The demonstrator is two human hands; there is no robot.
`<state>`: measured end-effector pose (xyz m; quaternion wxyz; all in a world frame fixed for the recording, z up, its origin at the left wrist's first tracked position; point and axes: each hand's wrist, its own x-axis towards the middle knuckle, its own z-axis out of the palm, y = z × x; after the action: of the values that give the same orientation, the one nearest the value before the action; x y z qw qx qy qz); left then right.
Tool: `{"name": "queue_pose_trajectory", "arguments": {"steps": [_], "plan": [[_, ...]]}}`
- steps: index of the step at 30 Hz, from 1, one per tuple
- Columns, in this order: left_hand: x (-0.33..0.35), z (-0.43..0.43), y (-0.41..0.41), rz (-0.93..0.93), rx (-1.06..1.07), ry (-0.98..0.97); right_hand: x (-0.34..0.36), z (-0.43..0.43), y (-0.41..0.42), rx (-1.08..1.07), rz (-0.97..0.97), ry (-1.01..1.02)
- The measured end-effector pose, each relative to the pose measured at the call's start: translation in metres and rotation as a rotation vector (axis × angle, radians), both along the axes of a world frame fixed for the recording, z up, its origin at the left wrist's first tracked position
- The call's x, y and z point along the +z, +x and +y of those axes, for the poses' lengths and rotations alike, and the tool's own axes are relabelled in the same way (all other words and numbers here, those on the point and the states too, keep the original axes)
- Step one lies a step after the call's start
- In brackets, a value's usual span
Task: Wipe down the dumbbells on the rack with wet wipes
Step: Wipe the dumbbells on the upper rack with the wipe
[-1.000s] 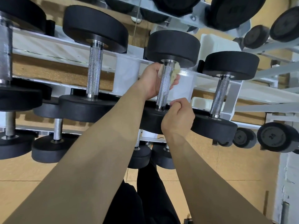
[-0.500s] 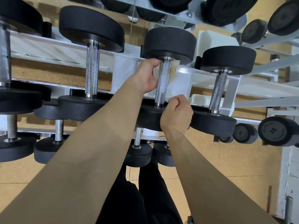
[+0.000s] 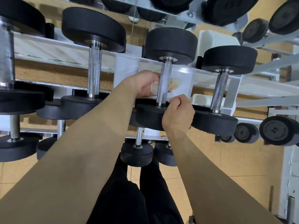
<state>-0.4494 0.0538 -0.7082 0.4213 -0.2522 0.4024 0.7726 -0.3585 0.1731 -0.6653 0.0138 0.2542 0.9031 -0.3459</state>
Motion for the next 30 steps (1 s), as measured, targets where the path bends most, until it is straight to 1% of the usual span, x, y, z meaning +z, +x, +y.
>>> {"name": "queue_pose_trajectory", "arguments": {"steps": [2,3,5,7,9,12,16,18,19,22,25,27,28,29,30], "plan": [[-0.005,-0.004,0.005,0.090,-0.249,-0.184,0.001,0.000,0.000,0.000,-0.002,0.002],[-0.006,-0.004,0.008,0.129,-0.338,-0.266,0.001,0.000,0.000,-0.001,-0.004,0.003],[-0.005,-0.003,0.012,0.190,-0.421,-0.377,0.001,0.001,0.000,0.004,-0.006,0.001],[-0.001,-0.001,0.013,0.224,-0.456,-0.441,0.001,0.000,0.000,0.011,0.004,0.004],[0.003,0.002,0.015,0.198,-0.370,-0.450,0.001,0.000,0.001,0.008,0.008,0.002],[0.008,0.003,0.010,0.126,-0.096,-0.373,0.002,0.001,0.001,0.014,0.004,-0.012],[0.018,0.004,-0.007,0.114,0.285,-0.340,0.001,0.002,0.001,0.028,0.015,-0.021],[0.023,0.009,-0.004,0.129,0.389,-0.377,-0.001,0.002,0.001,0.039,0.021,-0.014],[0.025,0.011,0.001,0.172,0.386,-0.428,-0.001,0.002,0.001,0.044,0.023,-0.011],[0.021,0.009,0.023,0.304,0.235,-0.603,-0.001,0.003,0.002,0.061,0.030,-0.002],[0.024,-0.006,0.049,0.429,-0.006,-0.769,-0.001,0.003,0.002,0.071,0.033,0.001],[0.026,-0.016,0.061,0.478,-0.156,-0.762,0.000,0.002,0.002,0.074,0.030,0.008],[0.029,-0.020,0.063,0.473,-0.185,-0.751,0.000,0.001,0.002,0.071,0.030,0.007],[0.033,-0.021,0.062,0.444,-0.162,-0.742,0.001,0.001,0.001,0.067,0.029,0.004],[0.037,-0.020,0.058,0.385,-0.094,-0.721,0.001,0.001,0.001,0.065,0.026,0.002]]}}
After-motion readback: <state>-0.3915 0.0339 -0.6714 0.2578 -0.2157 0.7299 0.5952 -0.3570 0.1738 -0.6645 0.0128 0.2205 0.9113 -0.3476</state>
